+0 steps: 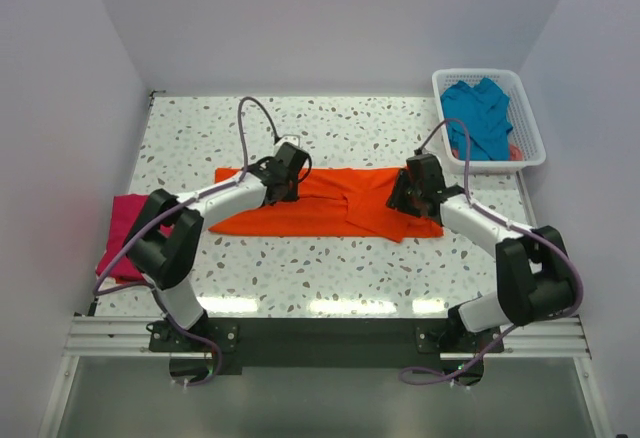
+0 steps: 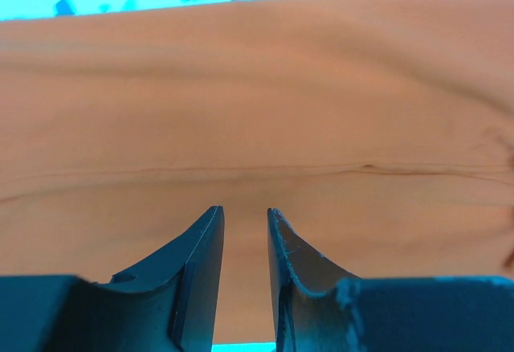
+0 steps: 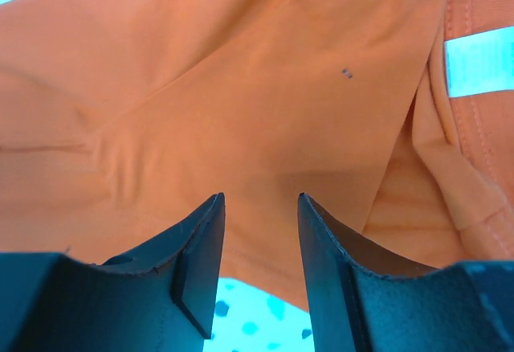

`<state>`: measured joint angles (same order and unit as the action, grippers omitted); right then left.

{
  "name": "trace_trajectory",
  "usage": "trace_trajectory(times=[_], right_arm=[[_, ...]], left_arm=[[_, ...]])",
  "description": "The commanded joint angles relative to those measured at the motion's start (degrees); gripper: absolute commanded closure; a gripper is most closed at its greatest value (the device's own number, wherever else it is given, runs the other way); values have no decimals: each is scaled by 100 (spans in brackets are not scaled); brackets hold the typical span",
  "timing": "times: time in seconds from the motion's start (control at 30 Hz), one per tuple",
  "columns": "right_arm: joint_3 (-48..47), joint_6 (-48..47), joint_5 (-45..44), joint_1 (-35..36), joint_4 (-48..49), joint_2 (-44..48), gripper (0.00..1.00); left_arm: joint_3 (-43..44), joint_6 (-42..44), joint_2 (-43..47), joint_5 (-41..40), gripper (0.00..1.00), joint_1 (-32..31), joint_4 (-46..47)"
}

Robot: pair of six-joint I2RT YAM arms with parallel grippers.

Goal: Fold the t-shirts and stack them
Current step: Fold the tshirt

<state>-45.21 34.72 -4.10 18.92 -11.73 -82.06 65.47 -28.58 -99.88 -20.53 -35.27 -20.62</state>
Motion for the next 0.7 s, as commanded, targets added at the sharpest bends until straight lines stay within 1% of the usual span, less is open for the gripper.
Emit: trace_trajectory(times=[0.0,0.13,0.3,0.33,0.4,0.43,0.47,0.53,0.57,0.63,0.67], right_arm=[[-418,0,-363,16,-233,-502,54],[-655,-96,-521,16,-295,-995,54],[-1349,-316,-750,16,-488,-1751,53],[-1472,-386,-750,16,-497,-2039,52],[-1946,-466,-759,7,-594,-2374,52],[-2139,-588,-785,15,-629,-2715,52],[-2585,-659,-803,7,-690,-2945,52],[-3114,-869,-812,7,-971,-3341,52],[-3656,-940,-794,7,-1163,-3769,52],[-4221,-1185,-672,15,-1305,-4175,52],[-4790,-1283,-576,7,-1349,-4526,52]], left_arm=[[-306,-218,232,-249,68,29,-223],[-605,-324,284,-328,71,55,-223],[-956,-420,267,-311,74,81,-135],[-1018,-421,267,-241,76,73,-74],[-1202,-491,302,-214,77,73,-21],[-1282,-534,337,-188,78,73,66],[-1387,-622,442,-14,78,64,145],[-1703,-780,556,198,80,46,364],[-1818,-998,696,347,80,-32,427],[-2108,-1254,872,427,80,-181,576],[-2196,-1560,917,575,80,-374,646]])
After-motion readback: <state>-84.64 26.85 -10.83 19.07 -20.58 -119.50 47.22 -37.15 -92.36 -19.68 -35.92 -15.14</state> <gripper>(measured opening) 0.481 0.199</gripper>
